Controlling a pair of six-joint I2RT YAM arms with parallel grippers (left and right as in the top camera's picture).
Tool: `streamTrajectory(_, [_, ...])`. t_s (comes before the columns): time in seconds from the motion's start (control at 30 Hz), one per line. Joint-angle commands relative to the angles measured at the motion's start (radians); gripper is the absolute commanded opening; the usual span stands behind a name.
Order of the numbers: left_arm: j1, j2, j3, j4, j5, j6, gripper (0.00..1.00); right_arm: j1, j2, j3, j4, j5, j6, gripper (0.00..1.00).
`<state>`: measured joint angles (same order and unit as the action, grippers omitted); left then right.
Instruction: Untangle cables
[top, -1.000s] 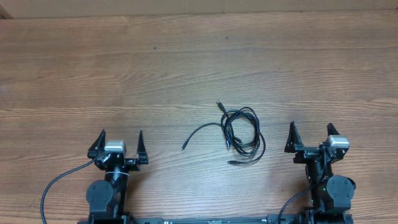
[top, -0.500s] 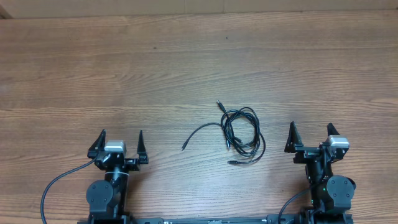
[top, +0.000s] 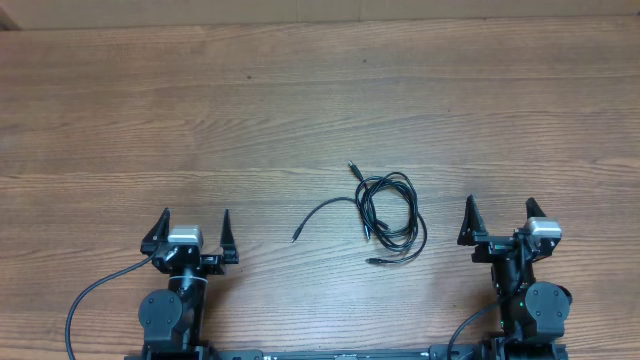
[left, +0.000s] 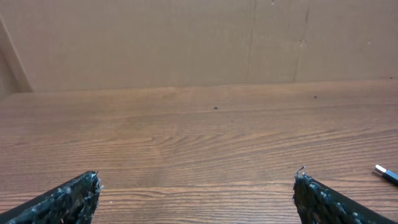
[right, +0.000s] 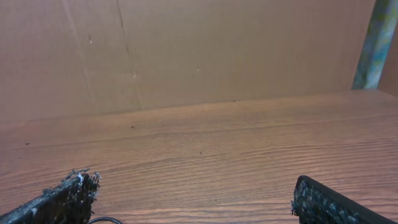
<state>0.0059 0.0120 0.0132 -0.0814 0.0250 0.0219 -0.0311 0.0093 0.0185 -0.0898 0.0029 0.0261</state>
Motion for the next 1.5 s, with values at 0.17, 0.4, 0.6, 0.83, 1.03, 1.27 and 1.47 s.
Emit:
streamTrajectory(0.17, [-0.006,-0.007,-0.008,0.004,-0.010,0.004,1.00,-0.001,-0.006,-0.011,0.006,-0.004,-0.001,1.00])
streamTrajectory(0.4, [-0.006,-0.007,-0.008,0.004,-0.010,0.004,0.99,-0.001,-0.006,-0.011,0.006,-0.004,-0.001,1.00])
streamTrajectory(0.6, [-0.006,-0.007,-0.008,0.004,-0.010,0.004,0.99,-0.001,-0.006,-0.011,0.006,-0.004,-0.001,1.00])
streamTrajectory(0.83, [-0.006,-0.006,-0.008,0.006,0.023,0.024,1.00,-0.001,-0.006,-0.011,0.006,-0.004,-0.001,1.00])
streamTrajectory(1.03, [-0.005,-0.006,-0.008,0.174,0.172,-0.023,1.00,-0.001,-0.006,-0.011,0.006,-0.004,-0.001,1.00])
streamTrajectory(1.27, [-0.005,-0.006,0.081,0.103,0.276,-0.071,1.00,-0.001,-0.006,-0.011,0.006,-0.004,-0.001,1.00])
streamTrajectory(1.47, [-0.005,0.064,0.315,-0.086,0.311,-0.212,1.00,-0.001,-0.006,-0.011,0.006,-0.004,-0.001,1.00])
